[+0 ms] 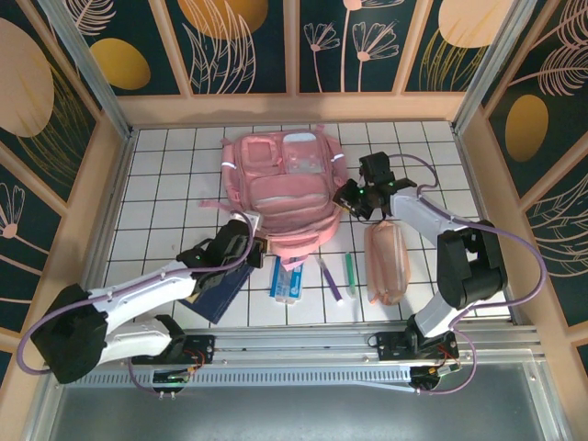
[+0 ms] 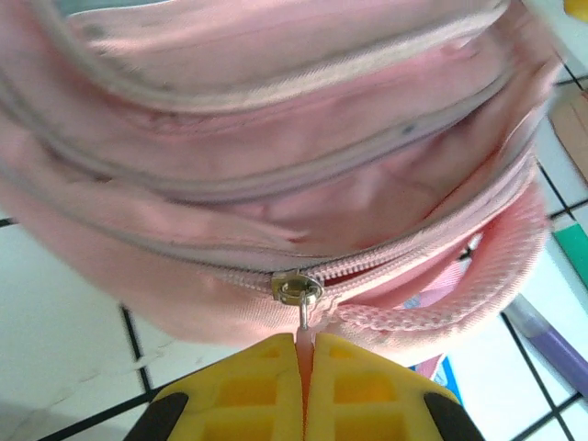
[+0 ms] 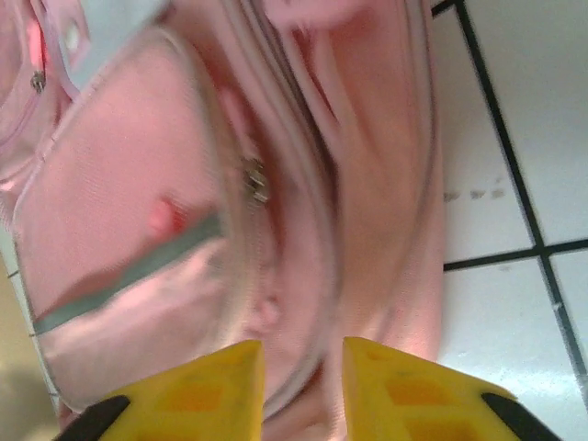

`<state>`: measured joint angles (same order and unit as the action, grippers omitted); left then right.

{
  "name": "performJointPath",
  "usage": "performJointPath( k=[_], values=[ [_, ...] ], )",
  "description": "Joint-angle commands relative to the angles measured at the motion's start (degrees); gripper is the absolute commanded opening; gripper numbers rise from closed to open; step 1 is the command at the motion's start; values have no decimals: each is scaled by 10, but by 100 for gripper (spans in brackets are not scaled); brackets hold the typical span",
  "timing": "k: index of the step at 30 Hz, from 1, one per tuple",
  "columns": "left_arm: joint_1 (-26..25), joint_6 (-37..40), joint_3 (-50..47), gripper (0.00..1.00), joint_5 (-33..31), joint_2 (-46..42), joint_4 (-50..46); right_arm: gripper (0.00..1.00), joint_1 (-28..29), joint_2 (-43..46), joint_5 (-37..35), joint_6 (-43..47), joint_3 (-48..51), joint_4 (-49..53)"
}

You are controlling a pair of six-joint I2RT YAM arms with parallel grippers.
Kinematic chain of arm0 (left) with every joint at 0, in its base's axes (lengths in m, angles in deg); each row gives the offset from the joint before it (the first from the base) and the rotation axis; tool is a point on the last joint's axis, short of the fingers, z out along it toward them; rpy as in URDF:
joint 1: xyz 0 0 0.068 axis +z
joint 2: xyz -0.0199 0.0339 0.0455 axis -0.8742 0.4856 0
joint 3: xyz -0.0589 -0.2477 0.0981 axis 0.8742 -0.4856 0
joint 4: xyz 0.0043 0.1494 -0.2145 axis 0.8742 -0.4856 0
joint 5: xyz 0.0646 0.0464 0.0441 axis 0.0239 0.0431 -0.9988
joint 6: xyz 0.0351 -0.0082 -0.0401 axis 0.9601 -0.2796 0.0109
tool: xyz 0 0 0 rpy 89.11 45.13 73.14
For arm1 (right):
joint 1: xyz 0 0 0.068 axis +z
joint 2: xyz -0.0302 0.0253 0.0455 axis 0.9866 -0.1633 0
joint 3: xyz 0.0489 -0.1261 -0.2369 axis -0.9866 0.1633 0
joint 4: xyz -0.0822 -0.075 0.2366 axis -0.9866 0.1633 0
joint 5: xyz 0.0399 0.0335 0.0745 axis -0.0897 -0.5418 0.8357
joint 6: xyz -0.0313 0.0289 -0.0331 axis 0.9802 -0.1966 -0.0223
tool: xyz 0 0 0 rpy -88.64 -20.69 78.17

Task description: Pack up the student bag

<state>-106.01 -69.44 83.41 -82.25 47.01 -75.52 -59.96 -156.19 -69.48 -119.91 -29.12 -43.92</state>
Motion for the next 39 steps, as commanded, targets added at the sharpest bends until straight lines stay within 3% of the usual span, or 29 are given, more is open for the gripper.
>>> performJointPath(
  k=[1,7,10,23,26,32,39],
  values=[
    [2,36,60,0,122,45,34,39,27,37,-32,-33,12,-8],
    [2,17,123,0,202,111,54,45,71,93,-30,-257,91,-26],
    [2,10,128,0,222,120,70,47,91,128,-68,-316,101,-14],
    [3,3,94,0,204,97,108,46,128,170,-136,-380,105,37],
    [2,2,88,0,207,95,119,45,131,165,-122,-388,116,12],
    [2,-1,80,0,215,92,143,33,146,134,-119,-392,108,-15],
    [2,-13,71,0,219,90,179,40,150,112,-111,-403,103,-17]
  ],
)
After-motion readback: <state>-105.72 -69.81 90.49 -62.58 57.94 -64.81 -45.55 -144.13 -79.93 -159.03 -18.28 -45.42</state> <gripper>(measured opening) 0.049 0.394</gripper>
